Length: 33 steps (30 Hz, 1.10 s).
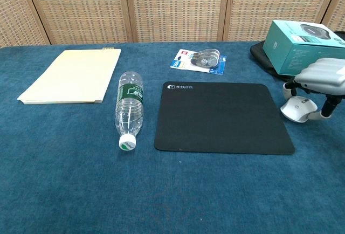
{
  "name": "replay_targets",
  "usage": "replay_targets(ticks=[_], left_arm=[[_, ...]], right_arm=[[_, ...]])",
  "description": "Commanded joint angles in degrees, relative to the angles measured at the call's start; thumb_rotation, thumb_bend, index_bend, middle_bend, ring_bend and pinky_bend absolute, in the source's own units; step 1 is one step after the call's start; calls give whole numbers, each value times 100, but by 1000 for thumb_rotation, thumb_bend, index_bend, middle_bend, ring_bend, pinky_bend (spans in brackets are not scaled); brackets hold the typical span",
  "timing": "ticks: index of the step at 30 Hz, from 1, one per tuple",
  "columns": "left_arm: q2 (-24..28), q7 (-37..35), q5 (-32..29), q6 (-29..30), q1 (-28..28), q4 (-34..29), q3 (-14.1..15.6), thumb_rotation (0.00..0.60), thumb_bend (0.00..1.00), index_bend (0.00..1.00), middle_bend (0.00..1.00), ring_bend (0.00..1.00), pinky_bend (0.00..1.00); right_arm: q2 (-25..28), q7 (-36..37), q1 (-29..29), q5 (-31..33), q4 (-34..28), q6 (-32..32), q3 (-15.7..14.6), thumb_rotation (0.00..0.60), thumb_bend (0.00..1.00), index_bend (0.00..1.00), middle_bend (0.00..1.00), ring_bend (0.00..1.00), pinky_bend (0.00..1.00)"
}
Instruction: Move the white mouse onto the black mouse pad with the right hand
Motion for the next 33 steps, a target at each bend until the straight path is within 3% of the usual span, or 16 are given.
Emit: replay_targets(ticks=[1,4,8,16,23,33], left_arm=[[21,-54,-56,-63,-28,4,-20,600,0,0,0,0,0],[34,-90,-90,-91,-42,7,-36,600,0,0,0,0,0],[53,-156,-172,-160,-69,22,-68,600,0,0,0,0,0],[44,-206,-374,-230,-66,88,-133,600,0,0,0,0,0],[3,-160,-592,-376,-82,127,-182,600,0,0,0,0,0],[-20,-194,-766,-543,-136,199,-238,600,0,0,0,0,0]], right_arm=[[256,545,174,-983,-169,795,-216,600,569,553,544,415,310],[381,649,347,-1322,-312,927,-256,600,597,553,532,415,326],[571,665,993,-2060,-609,752,-347,600,658,553,530,415,349],[446,1197,2086,-3038,-406,310,-614,600,812,568,544,415,375],[-117,1827,2550,-3555,671,401,-990,600,827,573,549,415,388],[-670,2261,2611,-3757,2005,611,-1477,600,902,573,483,349,389]])
